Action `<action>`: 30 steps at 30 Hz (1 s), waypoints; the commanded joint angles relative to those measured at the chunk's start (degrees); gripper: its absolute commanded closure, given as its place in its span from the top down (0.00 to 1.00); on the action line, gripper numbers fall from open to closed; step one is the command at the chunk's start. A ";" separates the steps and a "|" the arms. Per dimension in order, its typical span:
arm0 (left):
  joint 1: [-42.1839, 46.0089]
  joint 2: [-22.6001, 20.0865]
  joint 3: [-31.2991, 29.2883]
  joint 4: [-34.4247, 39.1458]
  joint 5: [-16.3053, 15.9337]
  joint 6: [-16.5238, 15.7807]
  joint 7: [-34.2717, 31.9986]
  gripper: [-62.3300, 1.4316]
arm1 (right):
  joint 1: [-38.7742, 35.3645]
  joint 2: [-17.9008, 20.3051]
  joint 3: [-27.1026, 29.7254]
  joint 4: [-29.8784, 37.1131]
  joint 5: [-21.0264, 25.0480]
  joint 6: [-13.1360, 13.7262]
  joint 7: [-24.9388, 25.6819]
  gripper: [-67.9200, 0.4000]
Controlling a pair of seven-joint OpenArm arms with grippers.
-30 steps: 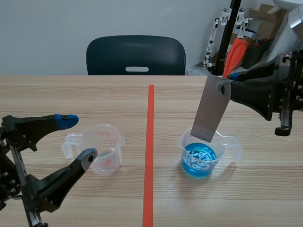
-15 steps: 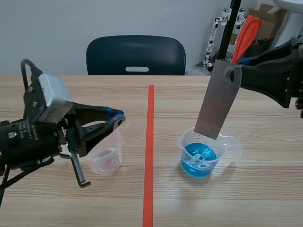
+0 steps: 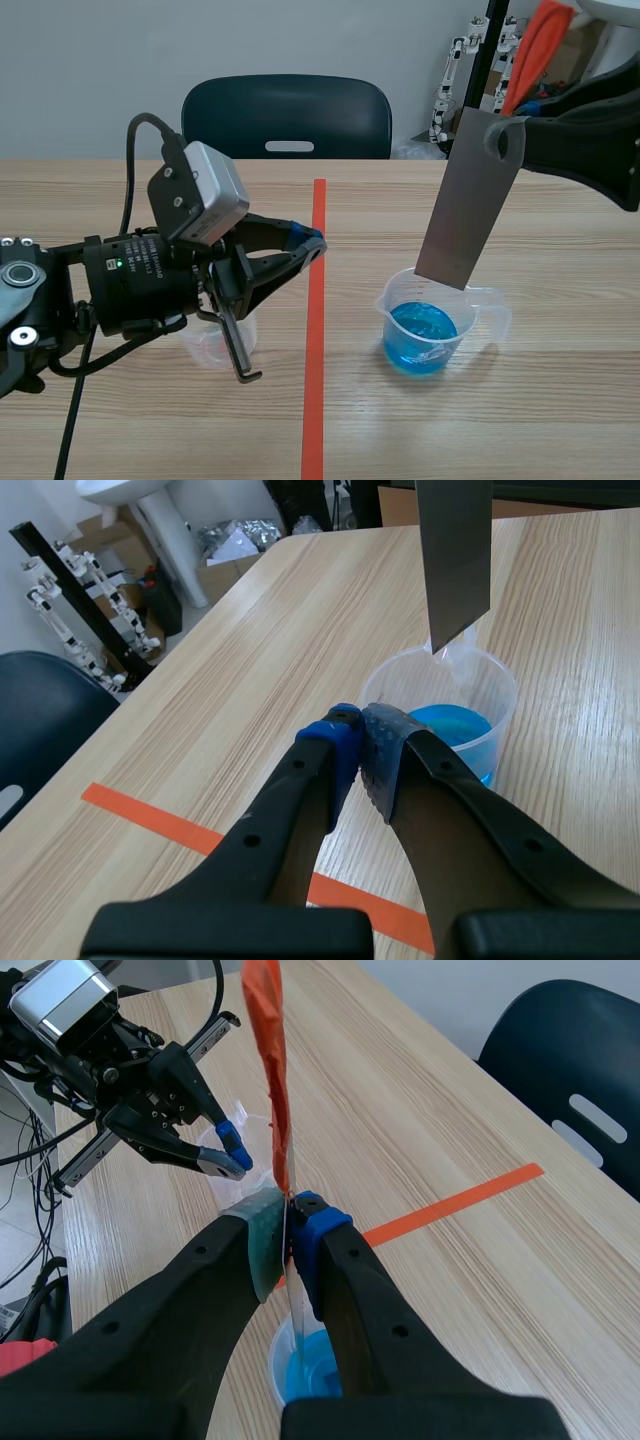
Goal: Do the redox reaction experiment. raise the plate out of the solution
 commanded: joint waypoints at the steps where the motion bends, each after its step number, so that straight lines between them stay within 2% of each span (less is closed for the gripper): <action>1: -0.63 0.48 0.39 0.26 -0.85 -0.09 -0.94 0.07 | 0.68 0.74 1.29 0.42 0.63 0.02 1.18 0.02; 9: -2.69 1.62 3.54 -0.35 -1.51 -0.09 0.11 0.07 | 0.70 0.74 1.29 0.42 0.63 0.02 1.18 0.02; 17: -5.73 2.23 4.48 -3.63 -5.16 -0.09 0.98 0.07 | 0.70 0.74 1.29 0.42 0.66 0.02 1.38 0.02; 24: -8.55 2.43 4.48 -8.44 -6.14 -0.09 0.92 0.07 | 0.81 0.74 1.29 0.42 0.66 0.02 1.57 0.02; 30: -8.70 2.80 4.72 -9.22 -6.21 -0.09 0.92 0.07 | 0.81 0.74 1.29 0.42 0.63 0.02 1.55 0.02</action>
